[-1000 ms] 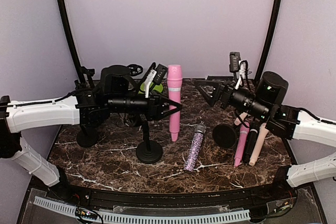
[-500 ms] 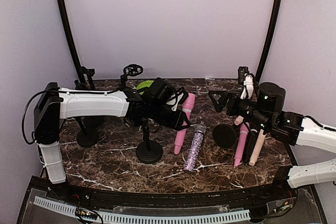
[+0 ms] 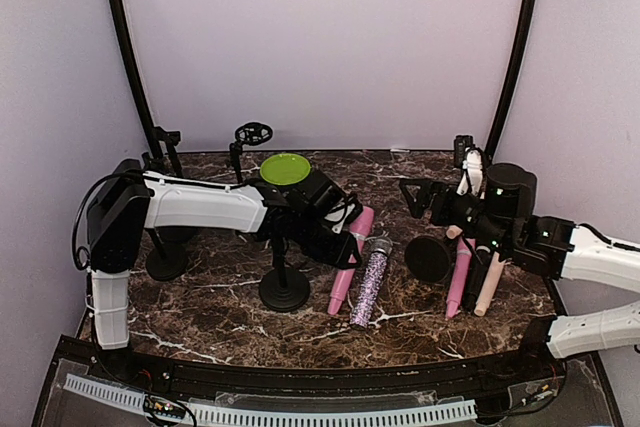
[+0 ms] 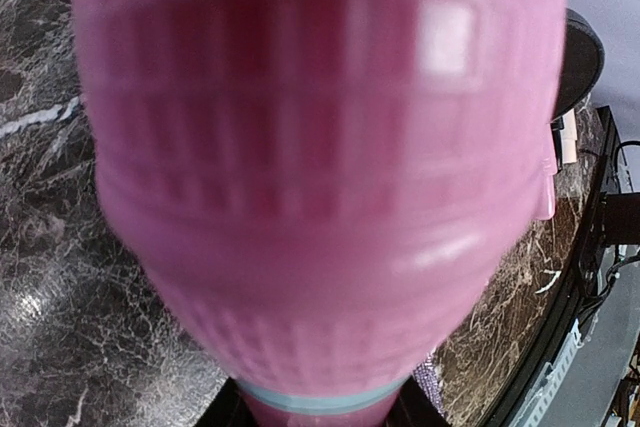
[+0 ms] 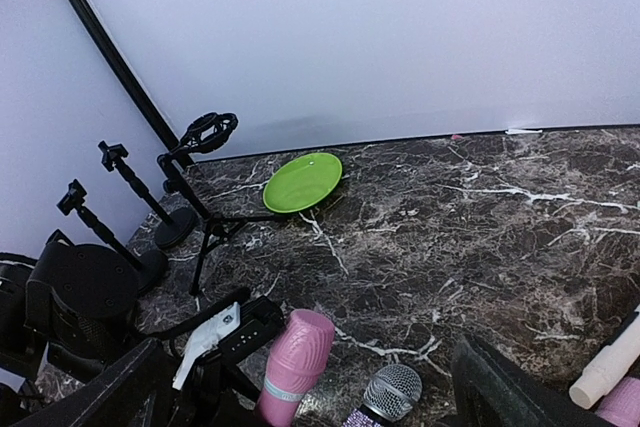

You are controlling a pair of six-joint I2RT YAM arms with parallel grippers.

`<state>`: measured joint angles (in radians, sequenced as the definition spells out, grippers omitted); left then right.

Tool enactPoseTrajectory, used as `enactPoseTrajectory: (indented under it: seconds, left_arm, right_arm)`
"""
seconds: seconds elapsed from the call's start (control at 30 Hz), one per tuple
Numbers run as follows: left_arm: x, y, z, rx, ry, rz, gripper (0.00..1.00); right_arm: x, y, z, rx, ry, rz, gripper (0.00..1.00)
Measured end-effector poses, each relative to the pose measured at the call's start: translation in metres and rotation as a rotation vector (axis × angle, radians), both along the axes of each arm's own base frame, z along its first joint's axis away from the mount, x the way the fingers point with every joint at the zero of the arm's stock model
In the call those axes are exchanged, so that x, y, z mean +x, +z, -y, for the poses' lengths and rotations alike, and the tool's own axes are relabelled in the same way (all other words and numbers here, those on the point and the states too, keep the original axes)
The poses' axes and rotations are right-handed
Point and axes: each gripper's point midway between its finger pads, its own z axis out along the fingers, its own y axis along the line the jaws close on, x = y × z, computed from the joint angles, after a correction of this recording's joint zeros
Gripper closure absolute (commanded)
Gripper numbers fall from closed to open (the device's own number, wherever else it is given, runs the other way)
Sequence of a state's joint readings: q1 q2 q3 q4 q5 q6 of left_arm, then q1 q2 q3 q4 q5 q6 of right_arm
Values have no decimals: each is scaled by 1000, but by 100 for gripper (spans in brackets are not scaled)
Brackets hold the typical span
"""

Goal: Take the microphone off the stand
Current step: Place the microphone at the center of the board.

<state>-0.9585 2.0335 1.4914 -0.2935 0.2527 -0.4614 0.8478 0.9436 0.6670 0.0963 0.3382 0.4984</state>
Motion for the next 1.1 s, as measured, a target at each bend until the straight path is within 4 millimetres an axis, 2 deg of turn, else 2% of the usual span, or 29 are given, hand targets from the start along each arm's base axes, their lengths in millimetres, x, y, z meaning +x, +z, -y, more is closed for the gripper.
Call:
enactPoseTrajectory:
  seconds: [0.3, 0.7, 1.1]
  left_arm:
    - [0, 3, 5, -26, -8, 4, 74]
    - [3, 7, 11, -59, 5, 5, 54]
    - [9, 16, 21, -113, 1, 33, 48]
  right_arm:
    - [1, -13, 1, 7, -13, -36, 2]
    - [2, -17, 0, 15, -20, -54, 1]
    - [3, -19, 0, 20, -26, -63, 1]
